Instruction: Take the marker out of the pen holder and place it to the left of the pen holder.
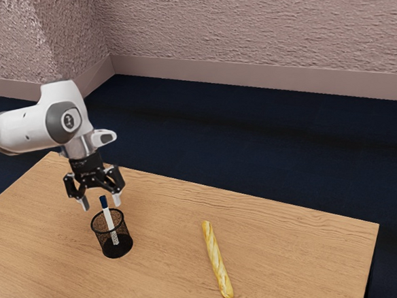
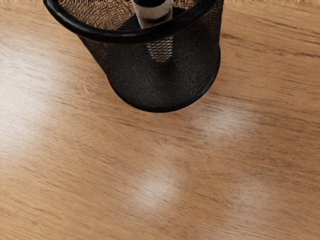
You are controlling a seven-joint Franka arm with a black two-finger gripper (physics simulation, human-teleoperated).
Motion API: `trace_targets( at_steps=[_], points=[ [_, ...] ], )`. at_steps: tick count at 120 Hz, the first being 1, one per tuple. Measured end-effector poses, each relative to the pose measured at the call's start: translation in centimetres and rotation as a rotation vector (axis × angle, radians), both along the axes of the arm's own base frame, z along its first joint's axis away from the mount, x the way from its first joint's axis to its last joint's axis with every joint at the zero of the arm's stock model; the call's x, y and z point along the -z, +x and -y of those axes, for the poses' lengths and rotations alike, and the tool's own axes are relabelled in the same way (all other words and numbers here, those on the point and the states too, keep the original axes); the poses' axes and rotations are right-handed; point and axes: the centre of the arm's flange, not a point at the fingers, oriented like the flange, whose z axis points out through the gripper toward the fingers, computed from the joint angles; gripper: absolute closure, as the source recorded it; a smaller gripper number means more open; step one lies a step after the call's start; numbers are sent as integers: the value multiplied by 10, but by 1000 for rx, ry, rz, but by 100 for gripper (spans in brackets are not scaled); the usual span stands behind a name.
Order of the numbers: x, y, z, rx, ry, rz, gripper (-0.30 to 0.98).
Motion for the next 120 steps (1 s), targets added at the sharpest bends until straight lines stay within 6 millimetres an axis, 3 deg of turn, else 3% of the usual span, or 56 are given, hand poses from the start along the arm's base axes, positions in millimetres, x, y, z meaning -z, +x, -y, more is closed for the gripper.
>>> trace_targets(
  at_steps=[21, 47, 90, 120],
  points=[
    [0, 0, 12, 18, -1, -10, 19],
    [-5, 1, 11, 20, 6, -7, 43],
    [-7, 4, 7, 31, 41, 9, 55],
    [-8, 6, 6, 35, 60, 22, 71]
  ],
)
